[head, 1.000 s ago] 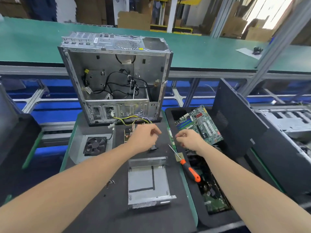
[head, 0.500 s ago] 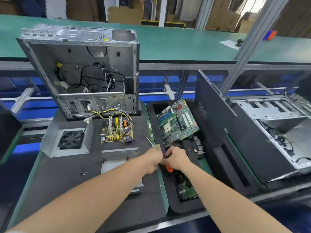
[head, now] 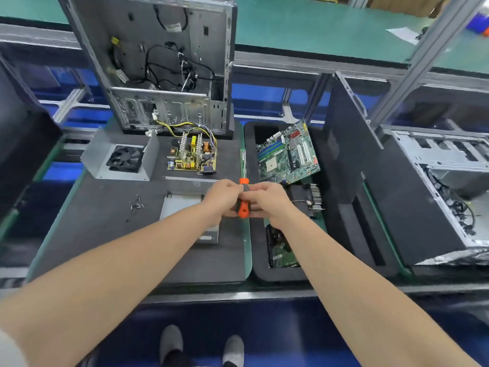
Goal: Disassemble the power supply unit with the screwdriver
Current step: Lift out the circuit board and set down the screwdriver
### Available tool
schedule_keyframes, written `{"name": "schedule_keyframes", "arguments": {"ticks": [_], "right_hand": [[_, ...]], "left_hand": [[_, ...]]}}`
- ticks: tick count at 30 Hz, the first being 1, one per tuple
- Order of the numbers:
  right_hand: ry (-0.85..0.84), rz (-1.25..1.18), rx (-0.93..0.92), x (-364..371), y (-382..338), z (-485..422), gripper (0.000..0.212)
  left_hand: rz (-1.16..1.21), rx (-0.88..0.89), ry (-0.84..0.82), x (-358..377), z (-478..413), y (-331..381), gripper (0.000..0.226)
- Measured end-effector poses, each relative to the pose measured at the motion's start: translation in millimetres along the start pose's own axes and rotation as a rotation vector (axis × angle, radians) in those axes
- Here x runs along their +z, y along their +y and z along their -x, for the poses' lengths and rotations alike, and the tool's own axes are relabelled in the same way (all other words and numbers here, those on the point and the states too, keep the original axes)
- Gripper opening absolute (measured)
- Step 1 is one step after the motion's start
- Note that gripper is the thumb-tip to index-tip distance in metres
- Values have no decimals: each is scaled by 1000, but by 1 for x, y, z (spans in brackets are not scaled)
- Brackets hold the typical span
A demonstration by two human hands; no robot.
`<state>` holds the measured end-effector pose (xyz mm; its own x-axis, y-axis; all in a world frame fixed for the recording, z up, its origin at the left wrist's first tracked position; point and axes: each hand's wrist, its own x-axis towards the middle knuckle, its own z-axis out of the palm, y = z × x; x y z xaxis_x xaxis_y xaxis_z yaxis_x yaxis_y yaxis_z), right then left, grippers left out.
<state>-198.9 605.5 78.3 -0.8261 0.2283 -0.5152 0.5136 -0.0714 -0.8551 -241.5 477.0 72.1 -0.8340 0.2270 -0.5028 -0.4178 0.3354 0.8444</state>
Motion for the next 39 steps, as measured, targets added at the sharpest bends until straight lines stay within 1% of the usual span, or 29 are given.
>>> {"name": "schedule_keyframes", "arguments": {"ticks": [2,4,6,8,11,12,15,16,17,19,22,24,28,31,32,35,37,39], "right_hand": [[-75,-29,-5,15,-11,10,33],[-152,-37,-8,35,-20,18,35],[-247,-27,-8,61,-27,27,38],[-361,-22,-4,91,-27,35,37],[-478,-19,25,143,-20,49,44],[-509,-2,30,163,-15,55,42],[-622,40,49,219,3,75,18],[-656,56,64,239,11,83,17],[-685,77,79,258,19,91,21],[-738,132,114,296,39,109,35],[-788,210,187,348,74,137,49],[-822,240,249,380,99,155,50],[-889,312,378,439,156,190,38],[-931,350,447,476,196,216,20],[-931,363,452,488,207,223,17],[-919,393,449,519,235,239,25],[-916,413,459,538,248,248,33],[-907,417,470,554,257,254,35]], "left_hand": [[-12,11,76,-18,10,1,11],[-14,29,156,-42,24,1,12],[5,45,244,-69,41,-2,18],[39,57,321,-98,62,-11,24],[98,44,431,-139,97,-34,36],[115,37,475,-152,109,-44,41],[167,8,599,-191,141,-80,45],[183,-1,637,-204,153,-95,45],[190,-17,673,-216,163,-109,43],[207,-64,724,-240,186,-140,38],[268,-156,810,-272,221,-192,30],[264,-230,863,-290,246,-227,28],[196,-375,976,-318,296,-294,28],[200,-445,1006,-335,325,-336,25],[194,-463,1011,-340,333,-348,22],[157,-510,1040,-358,350,-379,11],[118,-528,1045,-370,357,-397,8],[68,-543,1033,-382,362,-411,6]]}}
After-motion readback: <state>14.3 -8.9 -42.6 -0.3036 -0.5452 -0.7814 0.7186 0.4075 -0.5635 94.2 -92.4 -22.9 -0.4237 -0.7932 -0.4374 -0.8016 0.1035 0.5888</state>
